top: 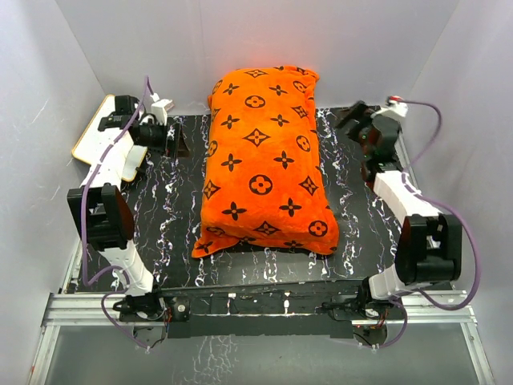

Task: Remove the pillowcase from the pillow
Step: Adjust the pillow at the center of the board.

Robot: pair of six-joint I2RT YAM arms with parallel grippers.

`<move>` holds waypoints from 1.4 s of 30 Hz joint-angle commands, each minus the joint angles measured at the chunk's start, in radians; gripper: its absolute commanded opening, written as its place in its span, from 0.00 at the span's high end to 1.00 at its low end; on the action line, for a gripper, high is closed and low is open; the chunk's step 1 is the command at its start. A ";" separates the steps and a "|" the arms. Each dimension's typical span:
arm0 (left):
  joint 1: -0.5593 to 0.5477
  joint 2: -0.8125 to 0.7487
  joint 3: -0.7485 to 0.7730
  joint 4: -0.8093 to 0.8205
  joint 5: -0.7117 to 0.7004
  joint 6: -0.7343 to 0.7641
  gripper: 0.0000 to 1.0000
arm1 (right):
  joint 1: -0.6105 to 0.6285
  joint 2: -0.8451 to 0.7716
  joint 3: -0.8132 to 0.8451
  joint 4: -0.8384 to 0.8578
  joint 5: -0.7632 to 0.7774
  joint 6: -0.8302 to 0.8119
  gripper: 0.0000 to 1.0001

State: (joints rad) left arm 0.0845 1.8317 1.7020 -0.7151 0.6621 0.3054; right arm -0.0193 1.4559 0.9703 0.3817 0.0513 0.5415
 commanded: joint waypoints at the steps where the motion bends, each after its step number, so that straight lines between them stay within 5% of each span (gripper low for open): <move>1: -0.058 -0.011 -0.032 -0.277 0.164 0.050 0.03 | 0.141 0.055 0.121 -0.190 -0.115 -0.127 0.02; 9: -0.169 -0.098 -0.068 -0.379 0.222 0.135 0.03 | 0.238 0.028 0.007 -0.264 -0.121 -0.182 0.08; 13: -0.219 -0.182 -0.181 -0.311 0.181 0.134 0.03 | 0.310 -0.016 -0.115 -0.269 -0.130 -0.179 0.19; 18: -0.238 -0.257 -0.311 -0.093 -0.026 0.046 0.04 | 0.435 -0.070 -0.238 -0.271 -0.113 -0.163 0.37; 23: -0.238 -0.264 -0.356 0.060 -0.300 0.027 0.23 | 0.537 -0.098 -0.303 -0.247 -0.120 -0.077 0.54; 30: -0.236 -0.199 -0.293 0.152 -0.501 0.017 0.38 | 0.785 -0.012 -0.262 -0.219 -0.077 -0.010 0.64; 42: -0.236 0.044 0.055 0.096 -0.358 -0.045 0.43 | 0.980 0.249 0.006 -0.202 -0.157 -0.037 0.64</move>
State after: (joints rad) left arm -0.1188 1.7977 1.6318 -0.5941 0.1623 0.3267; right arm 0.9028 1.6260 0.8898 0.2104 0.0395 0.5056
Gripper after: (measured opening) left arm 0.569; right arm 0.357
